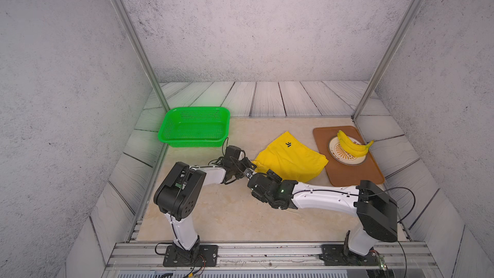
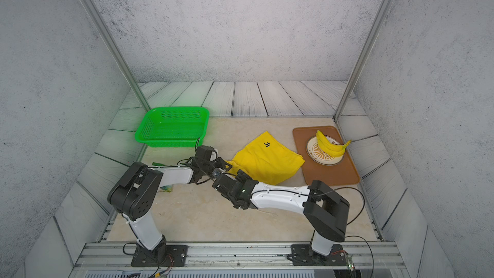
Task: Roll up the shorts
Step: Roll the shorts at the center of the board.
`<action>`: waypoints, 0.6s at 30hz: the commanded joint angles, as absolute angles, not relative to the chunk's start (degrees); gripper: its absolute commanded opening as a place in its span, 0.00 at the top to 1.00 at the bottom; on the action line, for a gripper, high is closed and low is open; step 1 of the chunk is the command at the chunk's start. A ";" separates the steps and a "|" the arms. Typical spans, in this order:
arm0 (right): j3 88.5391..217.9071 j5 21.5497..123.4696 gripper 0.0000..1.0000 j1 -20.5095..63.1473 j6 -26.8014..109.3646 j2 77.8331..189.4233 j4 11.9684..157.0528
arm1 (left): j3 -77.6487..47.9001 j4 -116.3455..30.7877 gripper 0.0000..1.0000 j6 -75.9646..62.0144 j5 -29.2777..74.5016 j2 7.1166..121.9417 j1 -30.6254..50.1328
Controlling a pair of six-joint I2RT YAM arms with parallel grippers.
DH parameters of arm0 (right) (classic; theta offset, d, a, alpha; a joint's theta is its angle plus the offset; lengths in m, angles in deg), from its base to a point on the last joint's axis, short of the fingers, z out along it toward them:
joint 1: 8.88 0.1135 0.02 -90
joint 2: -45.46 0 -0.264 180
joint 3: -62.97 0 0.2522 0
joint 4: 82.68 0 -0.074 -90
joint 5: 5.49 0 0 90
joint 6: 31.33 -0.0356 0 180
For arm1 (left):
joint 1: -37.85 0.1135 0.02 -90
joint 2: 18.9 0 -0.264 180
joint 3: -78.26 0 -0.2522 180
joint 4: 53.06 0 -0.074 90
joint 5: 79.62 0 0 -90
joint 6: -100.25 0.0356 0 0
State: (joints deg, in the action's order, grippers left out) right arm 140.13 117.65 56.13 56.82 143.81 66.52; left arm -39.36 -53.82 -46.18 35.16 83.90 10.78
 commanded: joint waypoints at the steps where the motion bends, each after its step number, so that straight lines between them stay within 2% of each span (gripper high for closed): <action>1: 140.11 118.43 0.16 55.37 56.85 148.12 65.64 | -40.61 -43.96 1.00 -45.71 35.08 85.51 10.78; 6: 138.29 118.77 0.16 55.29 53.78 150.60 64.06 | -40.44 -43.78 1.00 -45.74 36.02 85.87 10.78; 14: 135.96 118.50 0.17 55.36 53.55 142.14 62.86 | -40.63 -43.08 1.00 -45.21 36.13 85.49 10.87; 18: 137.10 120.20 0.16 55.36 56.76 142.05 64.24 | -40.61 -43.34 1.00 -45.65 36.02 85.69 10.87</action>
State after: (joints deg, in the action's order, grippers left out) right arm 136.35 118.20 55.39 55.09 142.13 64.97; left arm -39.07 -52.77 -46.16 36.58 83.90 10.85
